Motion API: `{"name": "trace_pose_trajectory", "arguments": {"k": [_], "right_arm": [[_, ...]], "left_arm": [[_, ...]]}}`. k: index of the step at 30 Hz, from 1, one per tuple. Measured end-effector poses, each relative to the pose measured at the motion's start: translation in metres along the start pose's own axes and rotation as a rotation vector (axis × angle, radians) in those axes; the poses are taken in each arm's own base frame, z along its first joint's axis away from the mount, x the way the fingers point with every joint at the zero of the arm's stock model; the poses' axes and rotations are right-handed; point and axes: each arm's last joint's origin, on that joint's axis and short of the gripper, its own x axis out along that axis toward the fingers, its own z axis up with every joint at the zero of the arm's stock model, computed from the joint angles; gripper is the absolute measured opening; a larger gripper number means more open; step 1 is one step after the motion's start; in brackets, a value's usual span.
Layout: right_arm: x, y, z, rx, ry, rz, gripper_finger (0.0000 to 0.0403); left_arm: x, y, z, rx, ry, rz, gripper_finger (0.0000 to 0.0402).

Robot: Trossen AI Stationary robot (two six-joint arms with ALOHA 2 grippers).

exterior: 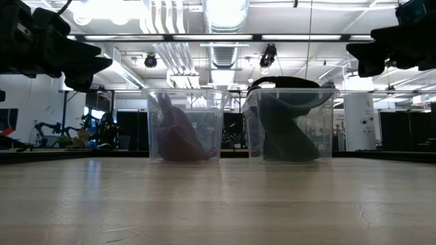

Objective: Pick & Place hat
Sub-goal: Return to Home Position

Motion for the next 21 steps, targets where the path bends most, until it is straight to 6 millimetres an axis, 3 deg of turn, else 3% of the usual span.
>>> {"name": "trace_pose_trajectory", "arguments": {"k": [11,21], "right_arm": [[0.0008,0.0065,-0.001,0.156,0.015,0.07,0.0249],[0.0008,0.0068,-0.001,0.149,0.015,0.072,0.0249]], "left_arm": [[0.0,-0.0001,0.0,0.0,0.001,-0.001,0.0177],[0.0,0.0,0.0,0.0,0.001,-0.001,0.0177]]}}
